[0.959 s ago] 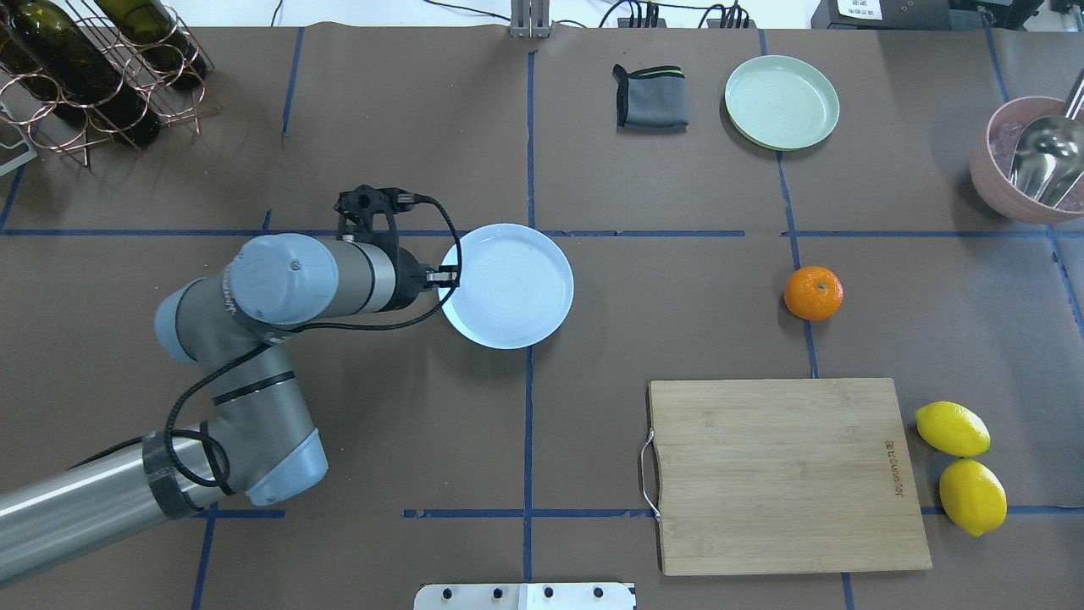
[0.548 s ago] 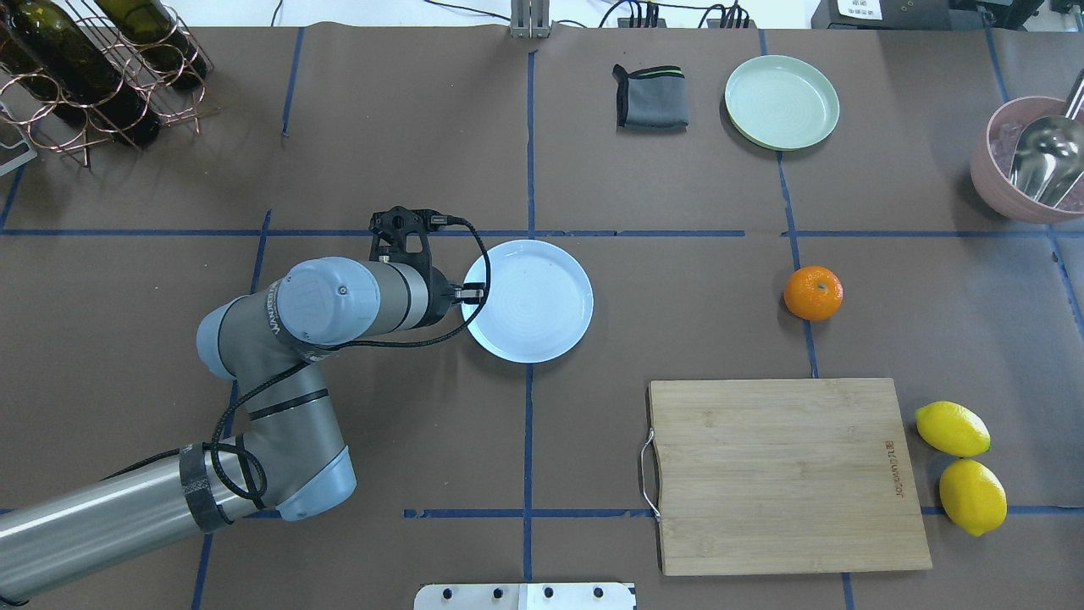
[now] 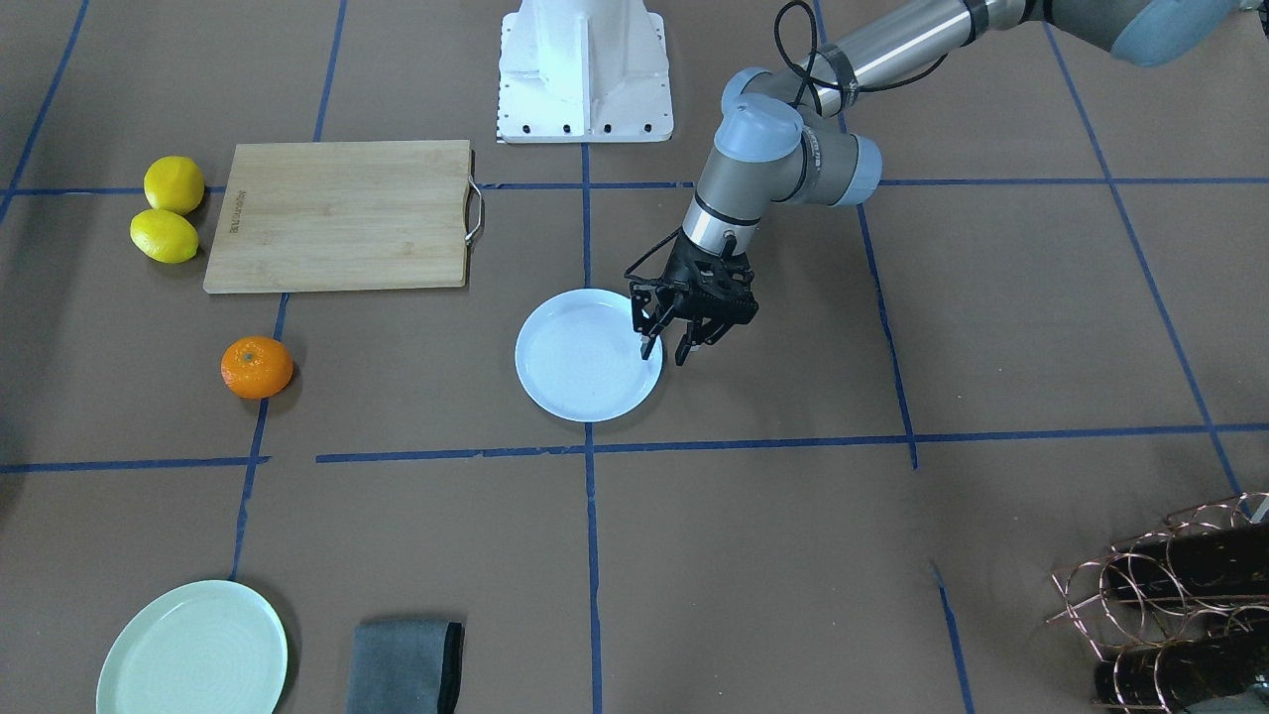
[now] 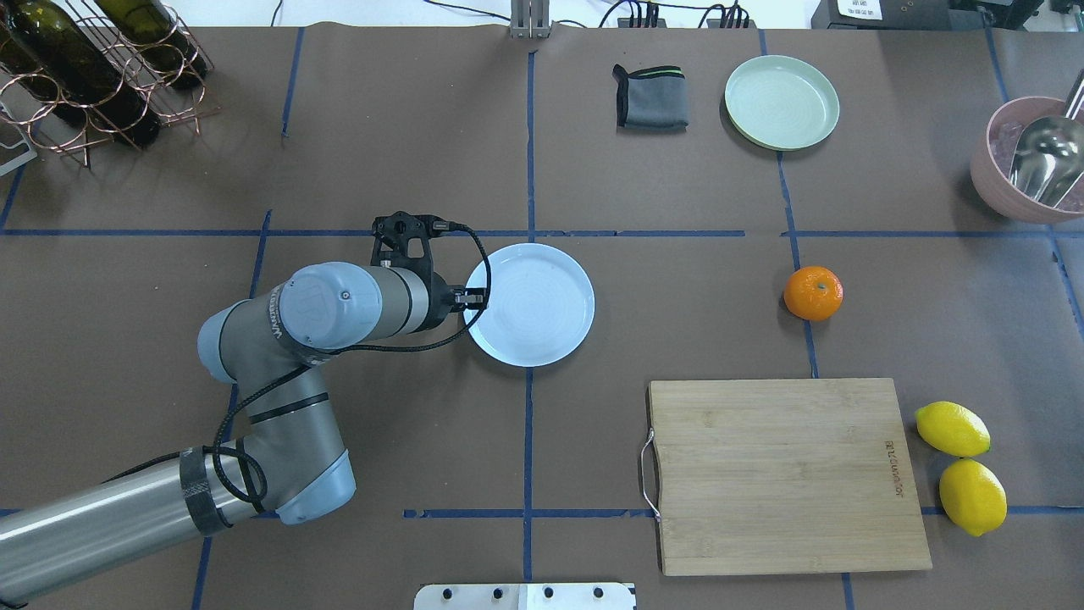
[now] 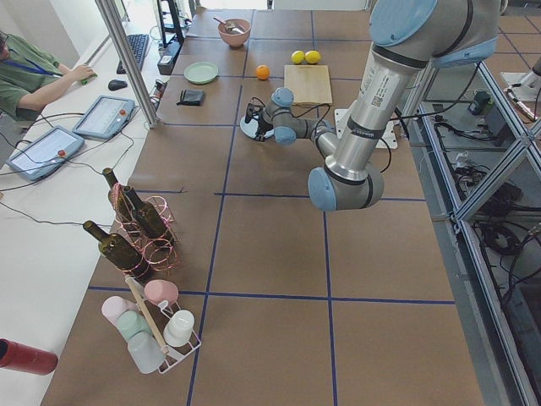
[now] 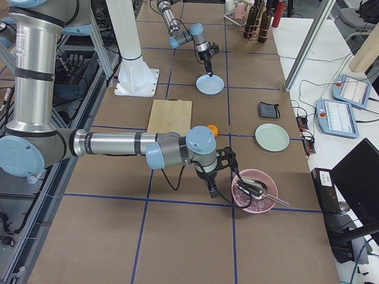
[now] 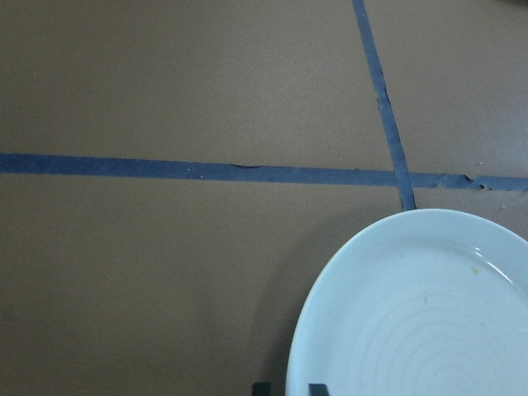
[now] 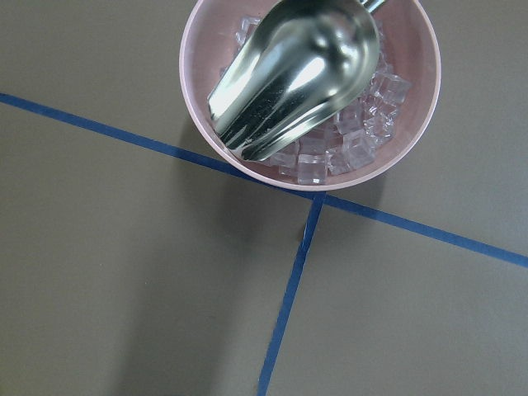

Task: Pick orange to plate

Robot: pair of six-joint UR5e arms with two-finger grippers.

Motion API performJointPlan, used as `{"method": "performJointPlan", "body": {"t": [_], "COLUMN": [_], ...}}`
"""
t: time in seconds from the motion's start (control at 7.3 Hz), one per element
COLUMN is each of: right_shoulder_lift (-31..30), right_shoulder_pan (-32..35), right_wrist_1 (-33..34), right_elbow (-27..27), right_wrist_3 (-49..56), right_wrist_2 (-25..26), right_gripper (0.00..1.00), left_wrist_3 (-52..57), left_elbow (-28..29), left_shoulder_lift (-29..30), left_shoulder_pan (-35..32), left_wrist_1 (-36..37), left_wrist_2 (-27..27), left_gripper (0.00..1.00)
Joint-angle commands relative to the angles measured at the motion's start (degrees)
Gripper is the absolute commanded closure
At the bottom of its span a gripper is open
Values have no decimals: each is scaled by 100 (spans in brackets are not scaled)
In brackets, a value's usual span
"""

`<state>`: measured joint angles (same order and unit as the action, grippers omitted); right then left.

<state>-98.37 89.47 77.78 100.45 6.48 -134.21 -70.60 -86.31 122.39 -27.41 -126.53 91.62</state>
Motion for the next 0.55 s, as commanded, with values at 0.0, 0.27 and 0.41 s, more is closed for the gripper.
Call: {"method": "performJointPlan", "body": {"t": [0.0, 0.27, 0.41], "right_shoulder_lift": [2, 29, 37], "right_shoulder_pan": [0, 0, 0], "right_wrist_1": [0, 0, 0], "right_elbow": [-8, -16, -16], "right_wrist_3": [2, -33, -68], "right_wrist_2": [0, 0, -9], "right_gripper": [0, 0, 0], "left_wrist_3": [1120, 2692, 3180], "left_elbow": [-523, -1620, -1947], "left_shoulder_lift": [-144, -599, -1150], "left_shoulder_pan": [-420, -1550, -2348], "left_wrist_1": [729, 1856, 1895], "left_wrist_2": [275, 1404, 2185], "left_gripper": [0, 0, 0]}}
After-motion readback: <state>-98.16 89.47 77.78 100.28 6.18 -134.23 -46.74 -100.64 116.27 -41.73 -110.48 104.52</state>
